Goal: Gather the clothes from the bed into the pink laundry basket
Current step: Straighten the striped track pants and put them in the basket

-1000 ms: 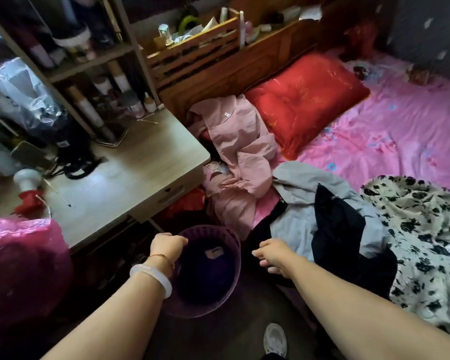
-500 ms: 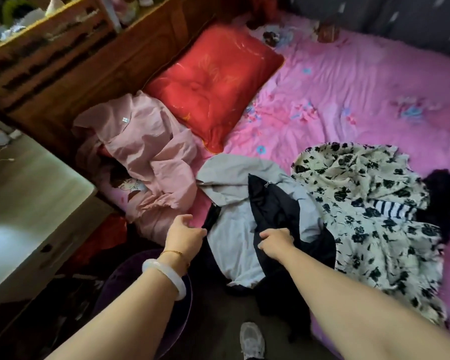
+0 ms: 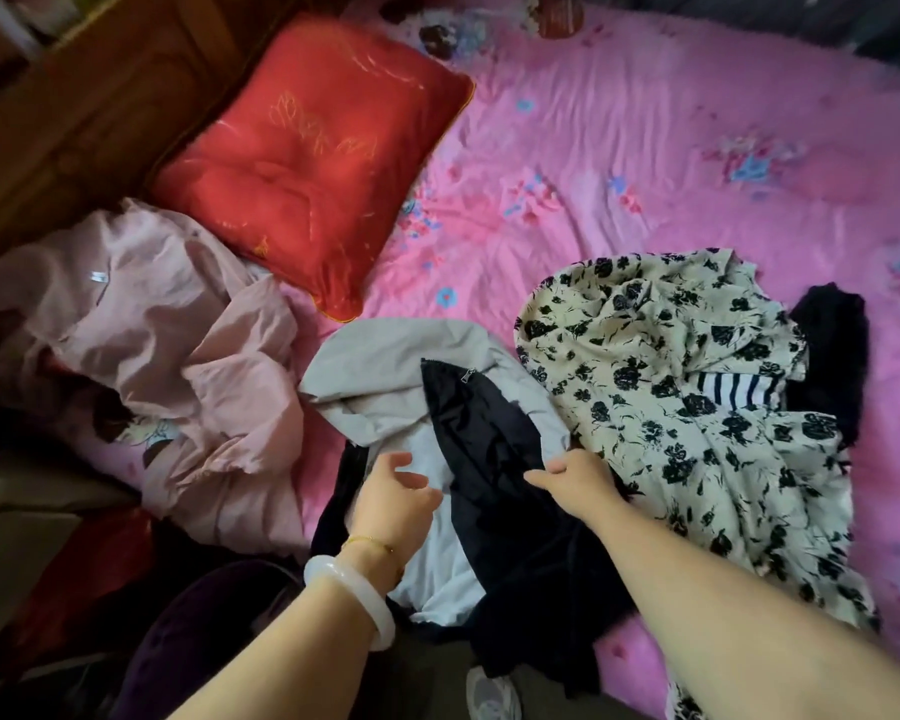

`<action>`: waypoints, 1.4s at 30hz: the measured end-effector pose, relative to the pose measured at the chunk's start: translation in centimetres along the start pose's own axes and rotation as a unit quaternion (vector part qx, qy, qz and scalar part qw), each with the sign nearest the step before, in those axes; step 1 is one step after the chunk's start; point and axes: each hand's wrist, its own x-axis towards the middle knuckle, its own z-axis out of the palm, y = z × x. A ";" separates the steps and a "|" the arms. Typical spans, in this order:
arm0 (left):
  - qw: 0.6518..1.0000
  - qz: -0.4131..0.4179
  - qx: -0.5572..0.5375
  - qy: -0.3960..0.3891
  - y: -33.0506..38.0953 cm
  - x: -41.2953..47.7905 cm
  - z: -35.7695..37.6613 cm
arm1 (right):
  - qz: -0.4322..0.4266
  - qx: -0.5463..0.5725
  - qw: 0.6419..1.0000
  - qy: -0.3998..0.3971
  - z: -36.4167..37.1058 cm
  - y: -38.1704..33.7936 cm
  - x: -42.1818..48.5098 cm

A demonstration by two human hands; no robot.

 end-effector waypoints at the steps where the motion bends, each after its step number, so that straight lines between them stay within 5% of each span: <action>1: 1.000 0.006 0.008 -0.010 0.2 -0.2 0.1 | -0.023 0.019 0.999 0.018 0.1 0.0 -0.6; 7: 0.998 0.047 0.035 -0.029 3.2 -1.6 0.0 | -0.067 0.176 0.982 0.024 -2.7 -1.7 -4.2; 13: 0.993 0.100 0.045 -0.031 5.4 -4.8 -0.9 | -0.184 0.351 0.918 0.033 -7.7 -9.8 -8.8; 19: 0.977 0.213 -0.027 -0.011 7.8 -10.0 -5.7 | -0.292 0.479 0.818 -0.129 -11.4 -19.6 -18.1; 23: 0.975 0.202 -0.046 0.077 8.9 -13.7 -10.2 | -0.325 0.520 0.755 -0.234 -11.7 -23.8 -23.9; 26: 0.970 0.191 -0.128 0.086 8.5 -17.0 -14.6 | -0.380 0.439 0.777 -0.243 -11.4 -25.4 -27.8; 30: 0.952 0.108 -0.269 0.103 6.7 -21.5 -19.6 | -0.448 0.176 0.855 -0.195 -8.5 -24.0 -32.0; 33: 0.940 0.088 -0.310 0.114 4.4 -25.0 -23.0 | -0.503 0.014 0.855 -0.128 -4.6 -22.7 -35.4; 37: 0.937 0.145 -0.275 0.157 1.5 -29.3 -26.5 | -0.453 0.189 0.855 -0.171 -3.7 -23.4 -39.6; 42: 0.931 0.205 -0.232 0.196 -2.2 -33.6 -30.5 | -0.402 0.360 0.770 -0.340 -4.2 -26.4 -46.8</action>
